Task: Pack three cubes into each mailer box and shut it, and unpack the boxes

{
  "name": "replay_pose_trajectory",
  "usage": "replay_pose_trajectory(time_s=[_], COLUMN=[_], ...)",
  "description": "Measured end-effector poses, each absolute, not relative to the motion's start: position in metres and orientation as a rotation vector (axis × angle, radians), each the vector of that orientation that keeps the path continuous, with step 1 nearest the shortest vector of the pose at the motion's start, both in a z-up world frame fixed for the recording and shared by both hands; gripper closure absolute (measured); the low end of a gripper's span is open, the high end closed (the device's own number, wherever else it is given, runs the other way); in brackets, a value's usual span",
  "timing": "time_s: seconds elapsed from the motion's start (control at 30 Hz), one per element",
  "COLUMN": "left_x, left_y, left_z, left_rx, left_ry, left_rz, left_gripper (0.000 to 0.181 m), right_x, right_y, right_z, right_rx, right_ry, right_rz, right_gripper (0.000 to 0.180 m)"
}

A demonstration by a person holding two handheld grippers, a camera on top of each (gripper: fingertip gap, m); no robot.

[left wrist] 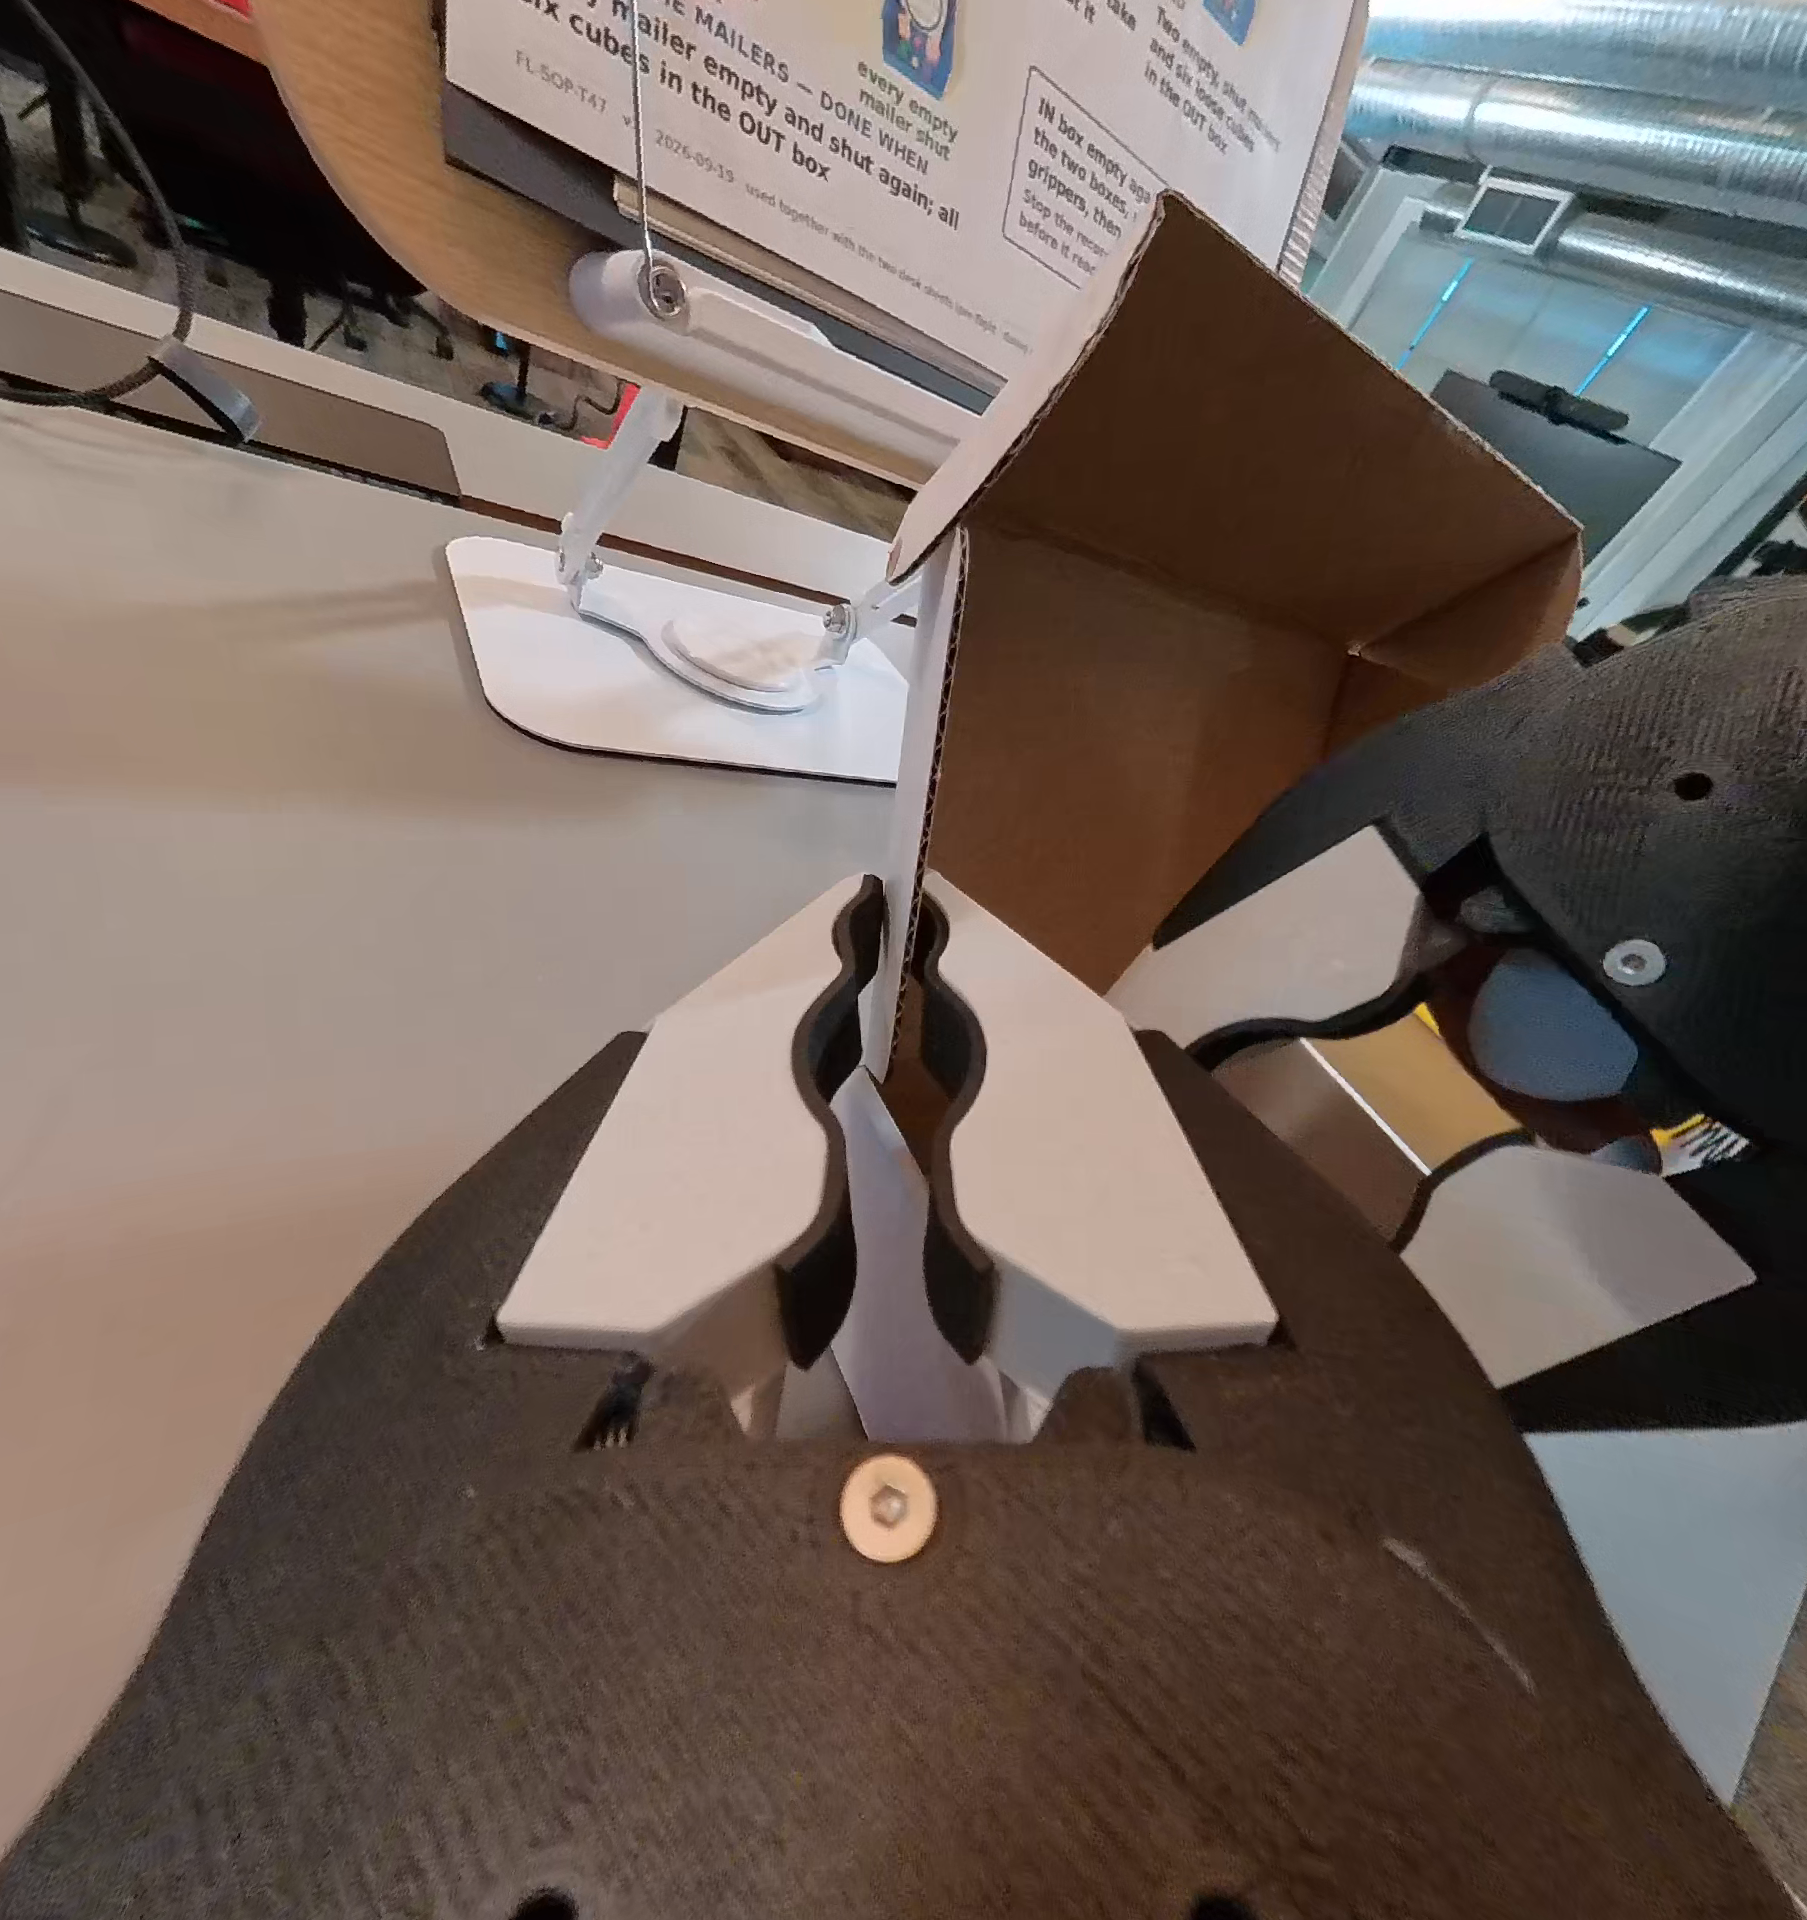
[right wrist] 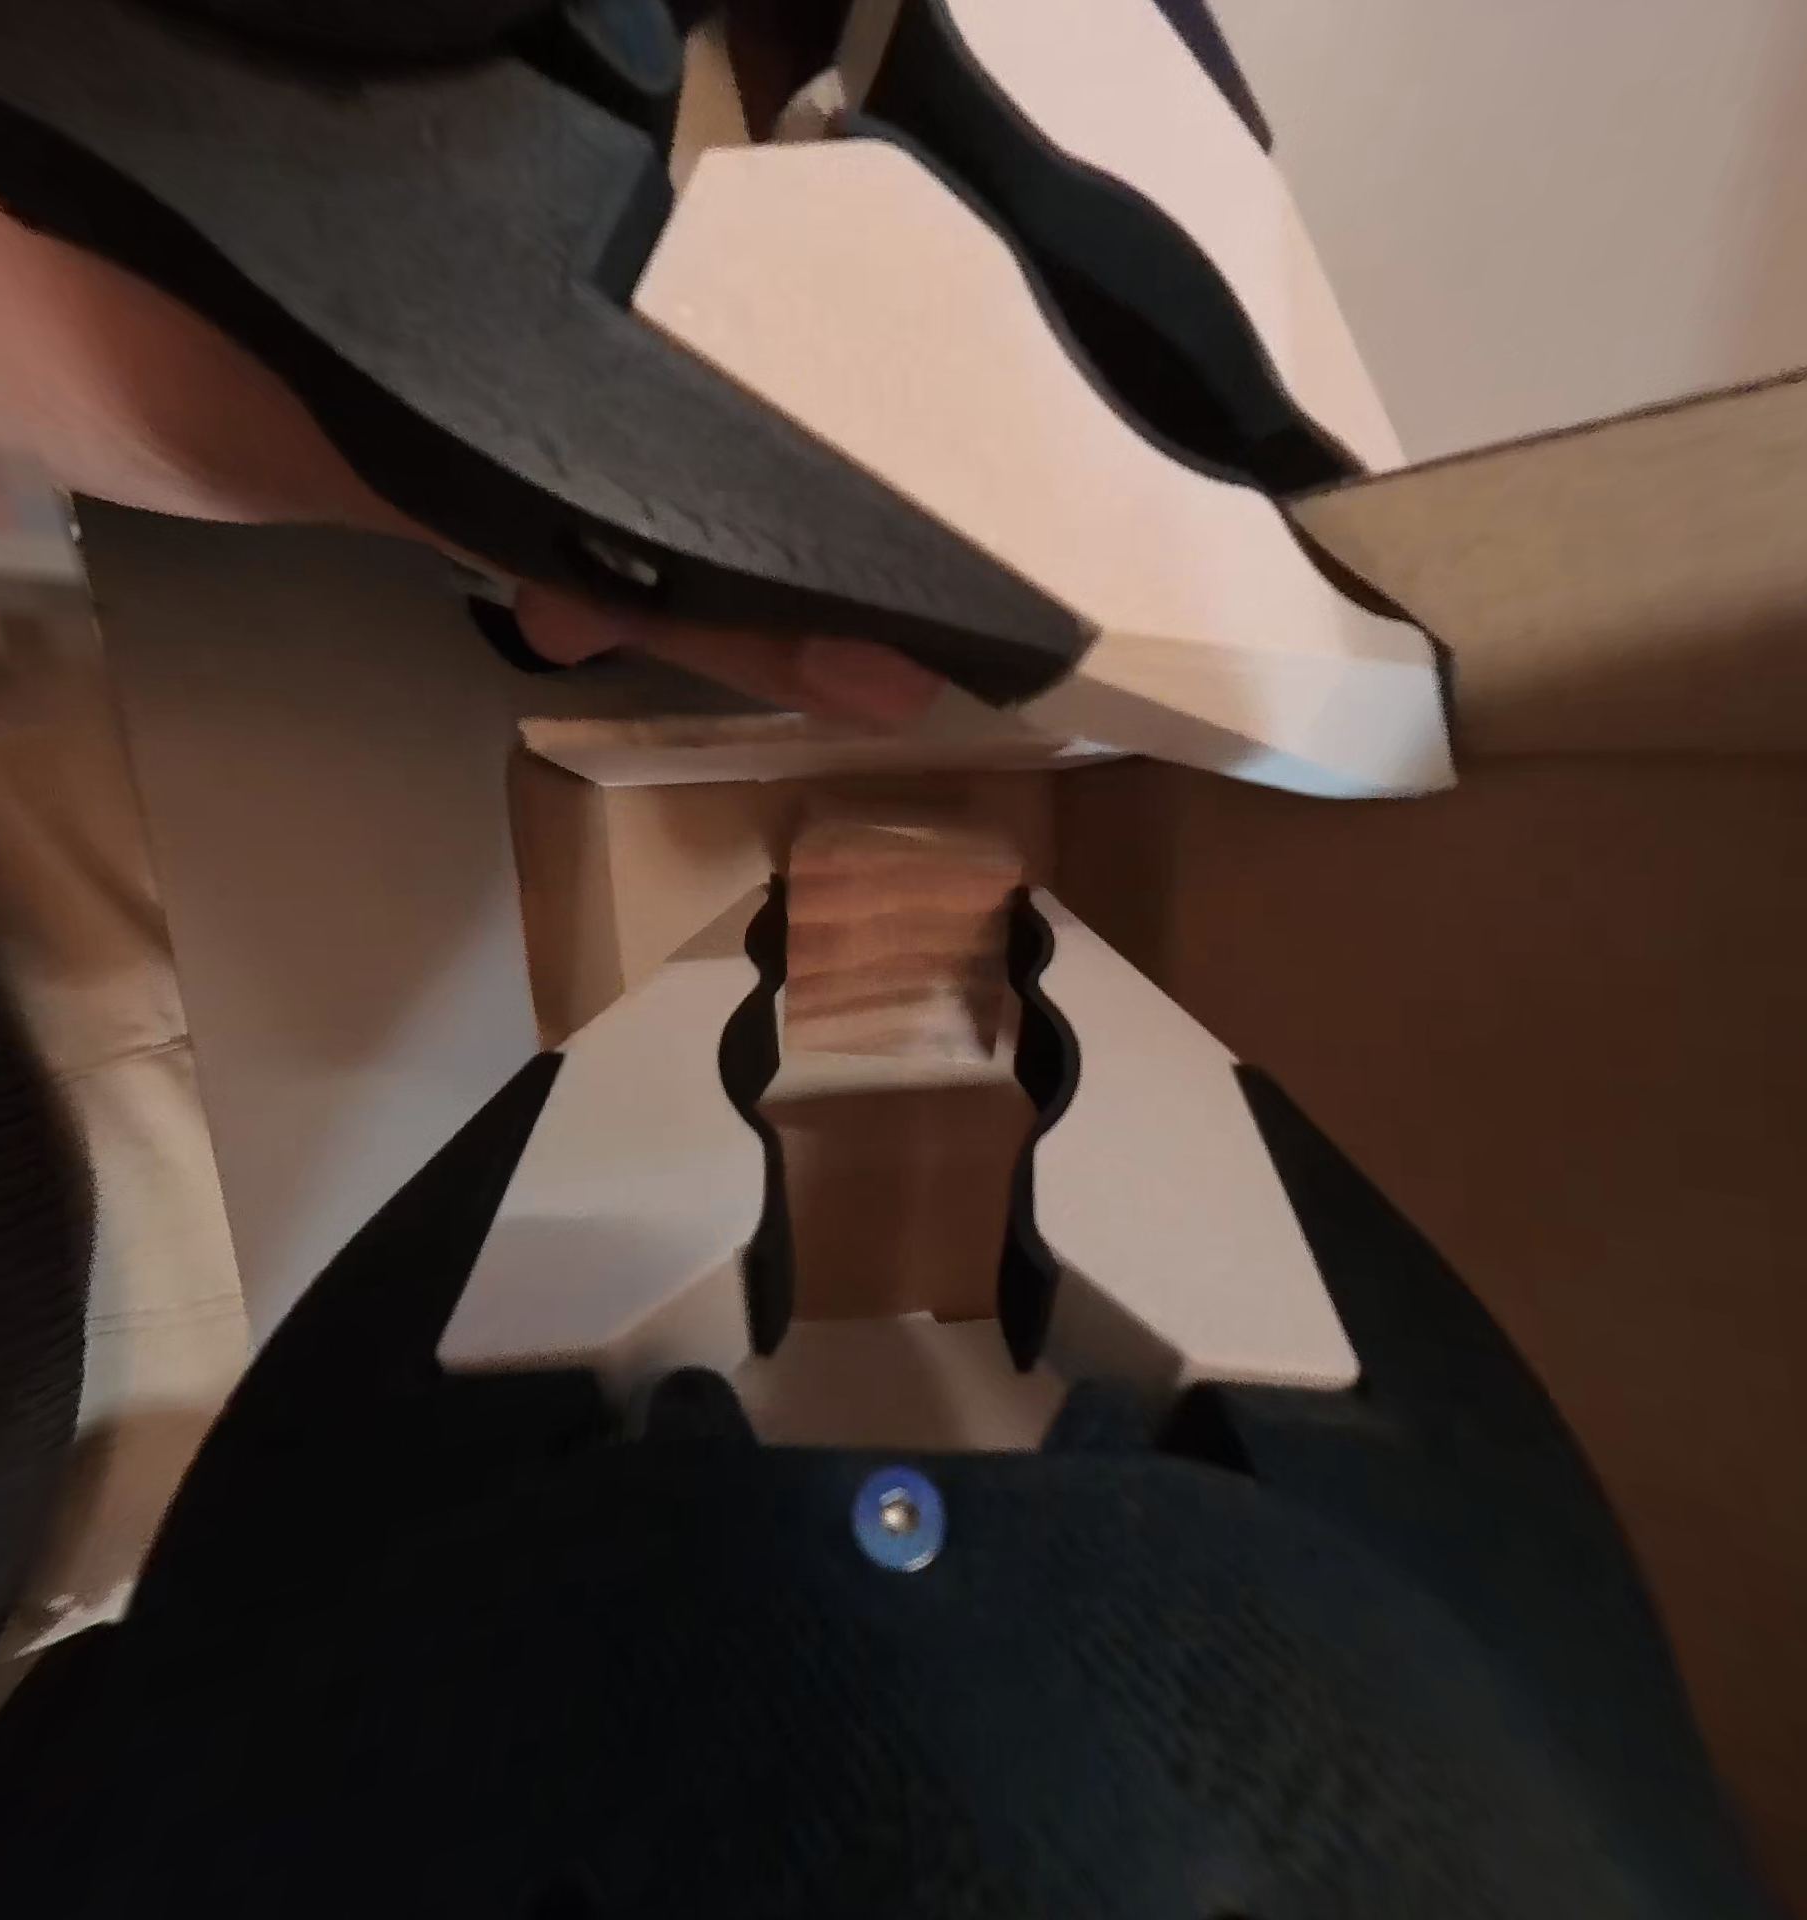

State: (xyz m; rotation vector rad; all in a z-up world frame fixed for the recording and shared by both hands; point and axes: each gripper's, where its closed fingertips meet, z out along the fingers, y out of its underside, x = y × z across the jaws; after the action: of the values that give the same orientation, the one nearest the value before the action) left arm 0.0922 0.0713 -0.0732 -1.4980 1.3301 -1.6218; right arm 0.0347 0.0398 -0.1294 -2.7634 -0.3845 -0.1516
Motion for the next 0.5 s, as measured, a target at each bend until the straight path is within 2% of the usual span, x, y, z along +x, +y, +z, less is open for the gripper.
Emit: replay_pose_trajectory(time_s=[0.33, 0.5], left_x=[0.093, 0.093], left_y=[0.072, 0.073], left_z=[-0.074, -0.074], left_rx=[-1.507, -1.512], left_ry=[1.323, 1.318], left_rz=[-1.633, -1.635], left_gripper=[0.180, 0.180], right_x=[0.024, 0.025], right_y=[0.041, 0.036], right_z=[-0.137, -0.113], right_rx=[-2.801, -2.759], right_ry=[-0.407, -0.374], right_rz=[-0.032, -0.037], right_gripper=[0.136, 0.130])
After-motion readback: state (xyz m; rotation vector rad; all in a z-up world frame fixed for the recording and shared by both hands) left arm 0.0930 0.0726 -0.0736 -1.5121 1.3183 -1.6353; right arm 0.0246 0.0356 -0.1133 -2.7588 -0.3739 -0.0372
